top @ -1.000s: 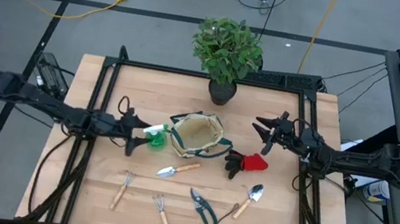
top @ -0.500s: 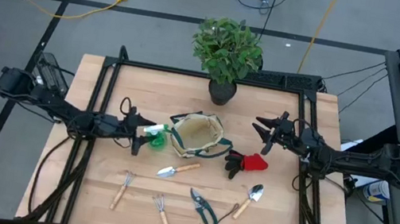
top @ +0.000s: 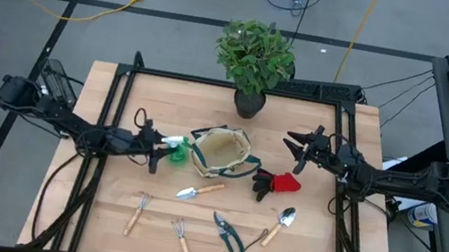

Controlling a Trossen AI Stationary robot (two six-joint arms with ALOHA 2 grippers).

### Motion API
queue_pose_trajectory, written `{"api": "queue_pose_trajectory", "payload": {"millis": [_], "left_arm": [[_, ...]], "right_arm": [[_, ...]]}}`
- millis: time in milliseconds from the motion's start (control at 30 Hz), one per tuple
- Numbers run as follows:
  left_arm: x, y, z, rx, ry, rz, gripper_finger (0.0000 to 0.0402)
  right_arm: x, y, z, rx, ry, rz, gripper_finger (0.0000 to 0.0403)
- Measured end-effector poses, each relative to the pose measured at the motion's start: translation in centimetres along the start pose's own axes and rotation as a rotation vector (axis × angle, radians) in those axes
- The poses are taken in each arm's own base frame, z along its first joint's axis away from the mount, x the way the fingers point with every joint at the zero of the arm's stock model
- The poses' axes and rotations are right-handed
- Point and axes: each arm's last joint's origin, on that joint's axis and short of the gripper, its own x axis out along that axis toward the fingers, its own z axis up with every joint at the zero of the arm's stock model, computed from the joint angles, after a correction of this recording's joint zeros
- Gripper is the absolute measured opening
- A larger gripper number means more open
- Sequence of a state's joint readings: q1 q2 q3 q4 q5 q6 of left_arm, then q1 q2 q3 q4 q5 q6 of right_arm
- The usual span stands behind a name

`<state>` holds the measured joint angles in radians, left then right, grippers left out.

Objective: Pick & Place Garden tools in Gardening bag
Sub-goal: Put the green spray bottle in the gardening bag

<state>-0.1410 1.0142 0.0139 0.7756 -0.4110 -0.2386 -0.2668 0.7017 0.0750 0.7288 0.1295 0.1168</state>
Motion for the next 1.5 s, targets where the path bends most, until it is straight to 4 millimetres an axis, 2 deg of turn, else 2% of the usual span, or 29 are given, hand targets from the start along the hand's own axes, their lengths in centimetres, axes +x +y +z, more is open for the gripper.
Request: {"api": "queue_pose_trajectory", "payload": {"millis": [267,500,667,833,1000,1133,1200,1300,1500], "left_arm": [[0.5,-0.8,1.9,0.037,-0.083,-0.055,0.0148],[1.8,-3.2,5.2,0.146,-0.037,-0.115,0.0146],[2.4,-5.0,8.5,0.236,0.079,-0.063,0.0146],[2.0,-6.6,12.4,0.269,0.167,-0.074,0.0151],[1.4,-7.6,16.1,0.338,0.119,-0.103,0.0152],[1.5,-7.7,18.4,0.368,0.053,-0.225,0.0153],[2.2,-7.7,19.1,0.385,0.004,-0.281,0.0153],[3.9,-7.1,19.0,0.405,-0.018,-0.323,0.0153],[9.2,-5.2,17.6,0.38,-0.021,-0.336,0.0154]], "right_arm": [[0.0,0.0,0.0,0.002,0.0,0.0,0.013],[0.0,0.0,0.0,0.002,0.0,0.0,0.013],[0.0,0.0,0.0,0.002,0.001,0.0,0.013],[0.0,0.0,0.0,0.002,0.001,0.0,0.013],[0.0,0.0,-0.1,0.001,0.009,-0.001,0.013],[0.0,0.0,-0.1,0.001,0.012,-0.001,0.013],[0.0,0.0,-0.1,0.001,0.011,-0.001,0.013],[0.0,0.0,-0.1,0.002,0.007,-0.001,0.013],[0.0,0.0,0.0,0.041,0.005,-0.001,0.013]]}}
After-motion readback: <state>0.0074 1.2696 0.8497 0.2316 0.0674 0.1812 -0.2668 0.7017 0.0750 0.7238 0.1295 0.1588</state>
